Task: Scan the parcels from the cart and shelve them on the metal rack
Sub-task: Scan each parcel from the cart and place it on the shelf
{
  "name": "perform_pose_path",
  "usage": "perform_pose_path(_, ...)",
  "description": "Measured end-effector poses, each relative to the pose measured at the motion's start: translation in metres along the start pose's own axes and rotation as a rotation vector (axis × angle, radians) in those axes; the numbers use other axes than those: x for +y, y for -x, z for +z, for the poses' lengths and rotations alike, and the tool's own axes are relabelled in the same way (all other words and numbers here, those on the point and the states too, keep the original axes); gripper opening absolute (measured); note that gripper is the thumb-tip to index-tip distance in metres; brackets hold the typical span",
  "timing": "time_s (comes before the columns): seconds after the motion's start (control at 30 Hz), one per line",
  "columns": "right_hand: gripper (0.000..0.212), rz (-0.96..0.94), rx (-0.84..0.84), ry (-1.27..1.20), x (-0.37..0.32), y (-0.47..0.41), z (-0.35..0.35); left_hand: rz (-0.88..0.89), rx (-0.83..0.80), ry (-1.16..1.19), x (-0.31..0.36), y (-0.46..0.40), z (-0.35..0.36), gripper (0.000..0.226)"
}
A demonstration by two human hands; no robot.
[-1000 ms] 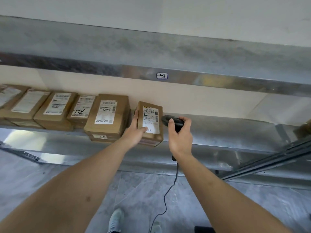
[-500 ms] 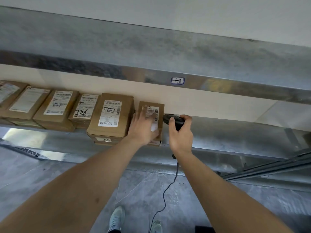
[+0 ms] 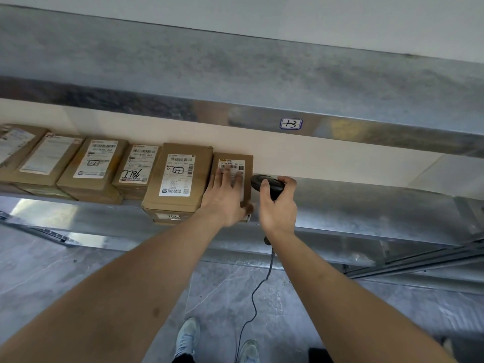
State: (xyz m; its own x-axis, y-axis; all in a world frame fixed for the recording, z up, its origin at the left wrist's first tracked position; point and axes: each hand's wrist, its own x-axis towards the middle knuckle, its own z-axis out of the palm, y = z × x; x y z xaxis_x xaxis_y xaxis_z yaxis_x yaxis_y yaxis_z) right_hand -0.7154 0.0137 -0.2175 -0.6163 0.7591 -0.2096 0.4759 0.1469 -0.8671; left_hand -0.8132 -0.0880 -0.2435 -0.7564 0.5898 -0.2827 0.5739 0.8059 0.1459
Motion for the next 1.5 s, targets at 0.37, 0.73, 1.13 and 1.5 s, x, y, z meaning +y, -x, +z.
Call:
perform_pose_path(0.37, 0.038, -0.031, 0.01, -0.045, -0.003, 0.008, -0.025, 0.027, -0.014, -0.037, 0.006, 0.008, -0.024, 0.081)
perform_pose_path(0.73, 0.036, -0.098, 0.121, -0.097, -0.032, 0.069, -0.059, 0.192, 0.085, -0.128, 0.025, 0.076, -0.069, 0.053)
perform_pose_path(1.13, 0.033, -0.087, 0.545, -0.17, -0.049, 0.212, -0.09, 0.615, 0.147, -0.178, 0.034, 0.159, -0.102, 0.052)
perform_pose_path(1.5, 0.025, -0.061, 0.857, -0.13, -0.036, 0.343, -0.166, 0.95, 0.207, -0.182, 0.115, 0.27, -0.112, 0.046)
